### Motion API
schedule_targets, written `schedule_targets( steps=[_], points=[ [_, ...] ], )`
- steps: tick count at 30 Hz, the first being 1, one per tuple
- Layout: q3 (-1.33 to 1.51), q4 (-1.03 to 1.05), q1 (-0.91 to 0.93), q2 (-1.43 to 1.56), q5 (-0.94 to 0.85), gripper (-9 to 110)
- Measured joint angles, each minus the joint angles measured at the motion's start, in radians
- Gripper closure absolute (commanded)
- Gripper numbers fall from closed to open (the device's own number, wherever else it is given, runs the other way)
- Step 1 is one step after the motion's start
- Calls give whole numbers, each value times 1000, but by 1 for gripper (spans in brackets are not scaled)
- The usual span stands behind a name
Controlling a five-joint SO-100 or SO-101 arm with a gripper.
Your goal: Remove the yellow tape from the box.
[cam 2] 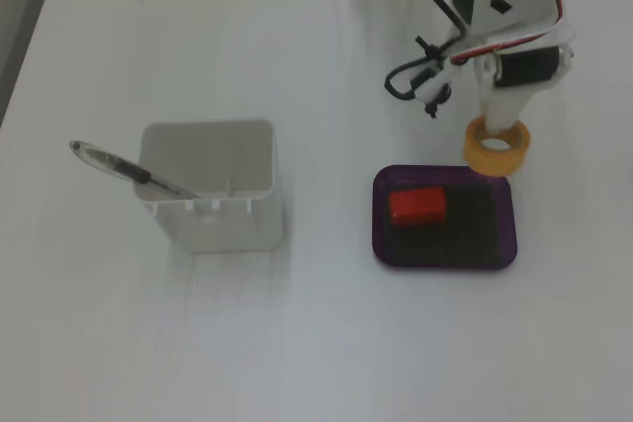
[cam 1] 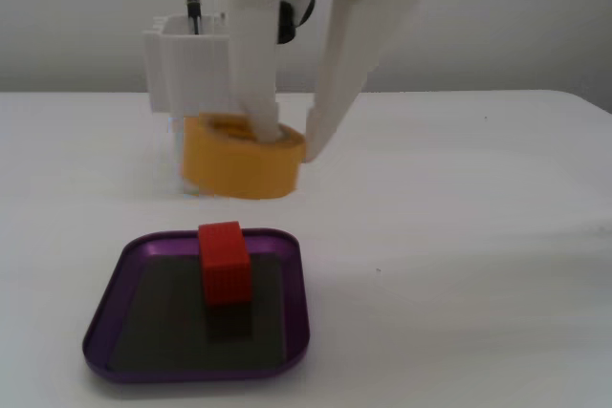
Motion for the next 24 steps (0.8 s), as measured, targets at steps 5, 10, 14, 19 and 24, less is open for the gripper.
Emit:
schedule_targets(
  steps=[5, 10, 14, 19, 24],
  points=[
    [38, 25, 51, 20, 0, 102],
    [190, 28, 38, 158, -8, 102],
    [385, -43, 54, 287, -6, 102],
    [756, -249, 54, 451, 0, 102],
    [1175, -502, 52, 601, 0, 102]
  ],
)
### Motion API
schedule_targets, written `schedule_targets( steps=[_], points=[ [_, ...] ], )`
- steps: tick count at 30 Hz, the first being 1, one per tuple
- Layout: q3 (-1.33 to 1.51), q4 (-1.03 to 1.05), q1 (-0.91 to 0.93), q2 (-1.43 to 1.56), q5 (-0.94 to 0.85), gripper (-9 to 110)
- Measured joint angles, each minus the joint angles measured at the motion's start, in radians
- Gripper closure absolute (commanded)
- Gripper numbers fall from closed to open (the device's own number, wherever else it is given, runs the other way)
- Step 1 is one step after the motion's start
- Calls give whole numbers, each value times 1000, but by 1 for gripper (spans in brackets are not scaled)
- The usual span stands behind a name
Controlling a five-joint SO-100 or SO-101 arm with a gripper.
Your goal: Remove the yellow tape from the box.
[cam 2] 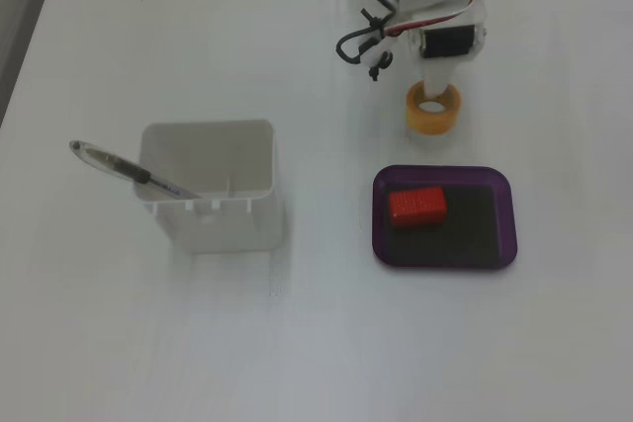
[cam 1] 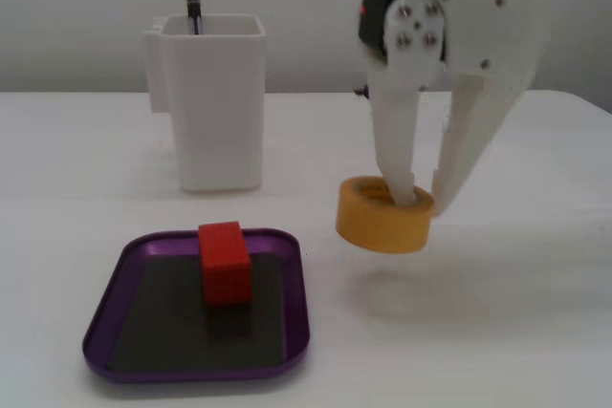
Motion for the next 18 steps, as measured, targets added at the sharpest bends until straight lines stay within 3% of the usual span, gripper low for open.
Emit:
schedule_targets(
  steps=[7, 18],
  points=[
    [290, -183, -28, 75, -3, 102],
    [344, -236, -38, 86, 0, 102]
  ],
)
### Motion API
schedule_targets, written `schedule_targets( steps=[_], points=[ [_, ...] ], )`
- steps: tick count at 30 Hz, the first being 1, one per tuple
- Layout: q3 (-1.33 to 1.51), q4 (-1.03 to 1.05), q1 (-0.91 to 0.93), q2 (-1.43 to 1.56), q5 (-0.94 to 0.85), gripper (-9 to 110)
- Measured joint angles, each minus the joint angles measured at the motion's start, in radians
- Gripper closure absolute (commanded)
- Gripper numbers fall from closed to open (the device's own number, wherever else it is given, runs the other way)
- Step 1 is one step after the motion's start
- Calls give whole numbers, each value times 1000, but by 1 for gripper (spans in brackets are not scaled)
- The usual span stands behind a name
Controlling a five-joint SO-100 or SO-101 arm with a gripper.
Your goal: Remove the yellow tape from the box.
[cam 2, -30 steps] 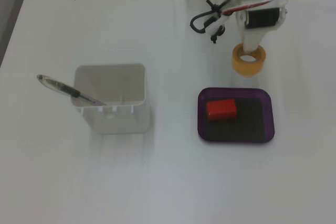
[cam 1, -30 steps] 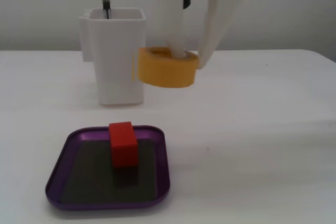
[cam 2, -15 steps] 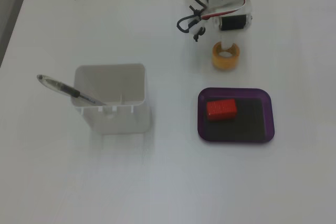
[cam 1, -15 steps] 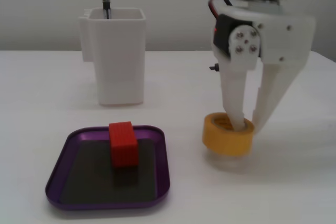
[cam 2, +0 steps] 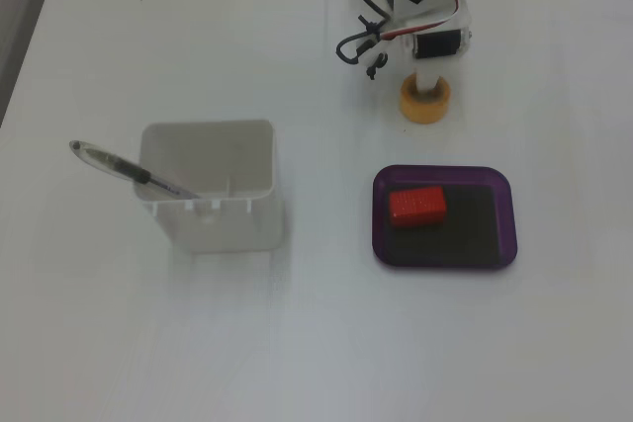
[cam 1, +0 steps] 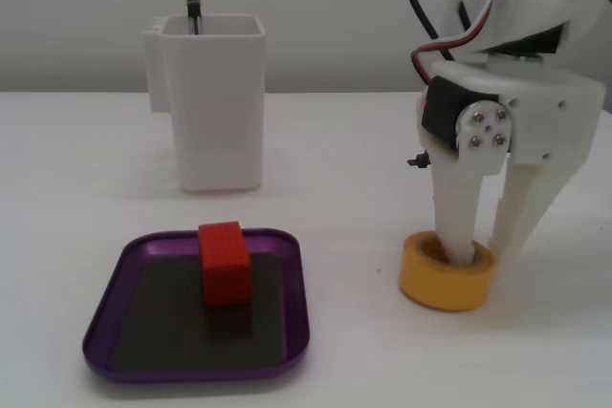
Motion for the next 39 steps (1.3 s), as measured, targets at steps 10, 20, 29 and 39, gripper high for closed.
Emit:
schedule_targets(
  steps=[10, 20, 29, 39],
  points=[
    [0, 21, 12, 6, -2, 86],
    [0, 120, 17, 215, 6, 84],
    [2, 126, 18, 646, 5, 84],
    [183, 221, 18, 1146, 5, 84]
  ],
)
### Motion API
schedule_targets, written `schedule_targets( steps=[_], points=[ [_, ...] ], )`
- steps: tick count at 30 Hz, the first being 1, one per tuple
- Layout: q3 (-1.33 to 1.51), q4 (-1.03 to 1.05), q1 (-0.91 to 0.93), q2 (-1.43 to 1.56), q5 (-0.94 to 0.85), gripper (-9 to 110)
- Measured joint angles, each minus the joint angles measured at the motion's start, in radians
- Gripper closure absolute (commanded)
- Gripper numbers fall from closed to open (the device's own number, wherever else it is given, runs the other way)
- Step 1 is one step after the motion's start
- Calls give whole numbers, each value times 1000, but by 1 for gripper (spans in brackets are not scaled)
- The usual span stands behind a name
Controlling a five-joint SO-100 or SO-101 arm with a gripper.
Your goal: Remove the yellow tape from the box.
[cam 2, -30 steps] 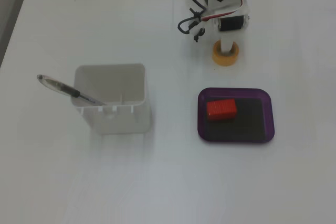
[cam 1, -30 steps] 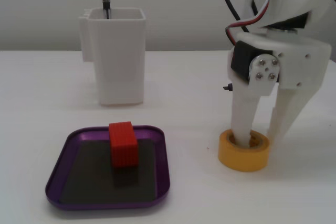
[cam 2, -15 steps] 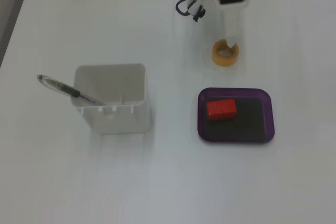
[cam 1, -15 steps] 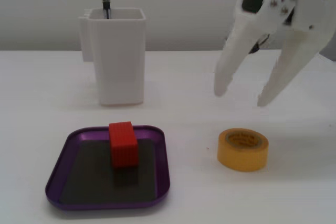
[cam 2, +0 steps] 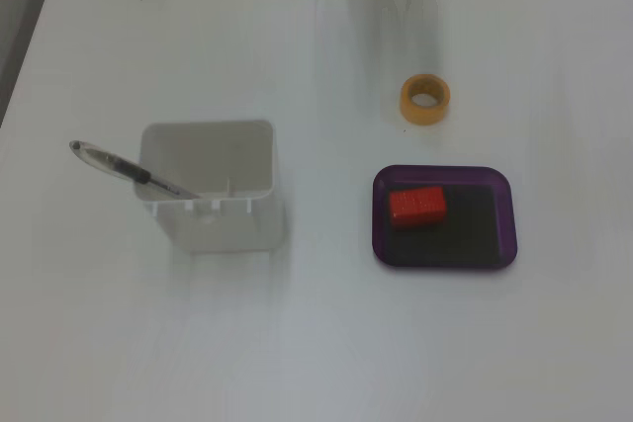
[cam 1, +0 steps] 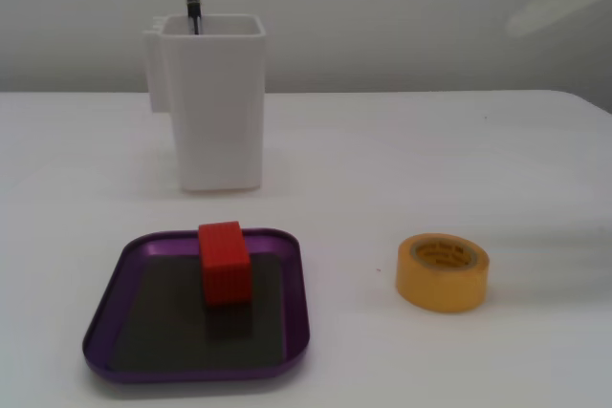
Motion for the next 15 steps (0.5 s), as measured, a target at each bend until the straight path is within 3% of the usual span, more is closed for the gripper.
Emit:
schedule_targets(
  steps=[9, 15],
  points=[
    [364, 12, 187, 448, 2, 84],
    [477, 46, 206, 449, 2, 84]
  ],
)
